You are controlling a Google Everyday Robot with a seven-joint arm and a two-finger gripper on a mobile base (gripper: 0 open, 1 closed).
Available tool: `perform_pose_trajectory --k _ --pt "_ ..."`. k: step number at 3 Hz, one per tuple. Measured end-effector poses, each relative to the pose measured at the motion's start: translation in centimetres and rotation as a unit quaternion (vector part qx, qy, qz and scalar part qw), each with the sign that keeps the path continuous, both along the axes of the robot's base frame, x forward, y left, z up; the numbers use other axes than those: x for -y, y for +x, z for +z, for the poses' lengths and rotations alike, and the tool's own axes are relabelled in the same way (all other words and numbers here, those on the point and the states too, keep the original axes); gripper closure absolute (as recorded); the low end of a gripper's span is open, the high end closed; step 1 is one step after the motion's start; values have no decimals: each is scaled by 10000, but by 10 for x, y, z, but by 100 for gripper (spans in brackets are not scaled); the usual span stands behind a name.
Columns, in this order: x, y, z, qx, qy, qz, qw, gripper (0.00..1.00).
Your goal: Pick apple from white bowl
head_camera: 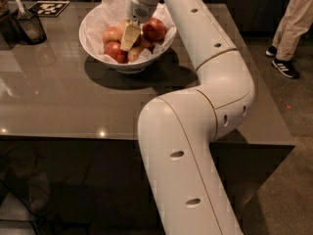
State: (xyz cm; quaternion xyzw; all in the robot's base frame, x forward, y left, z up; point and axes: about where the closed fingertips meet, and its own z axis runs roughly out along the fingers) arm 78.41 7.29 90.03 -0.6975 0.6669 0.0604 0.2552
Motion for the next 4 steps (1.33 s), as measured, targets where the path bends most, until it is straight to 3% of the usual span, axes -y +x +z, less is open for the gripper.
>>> perform_pose_trajectory --k 1,2,4 --pt "0 0 0 0 0 0 10000 100" --pt "0 -1 5 2 2 0 10000 100" --pt "-7 0 60 448 189 -355 9982 100"
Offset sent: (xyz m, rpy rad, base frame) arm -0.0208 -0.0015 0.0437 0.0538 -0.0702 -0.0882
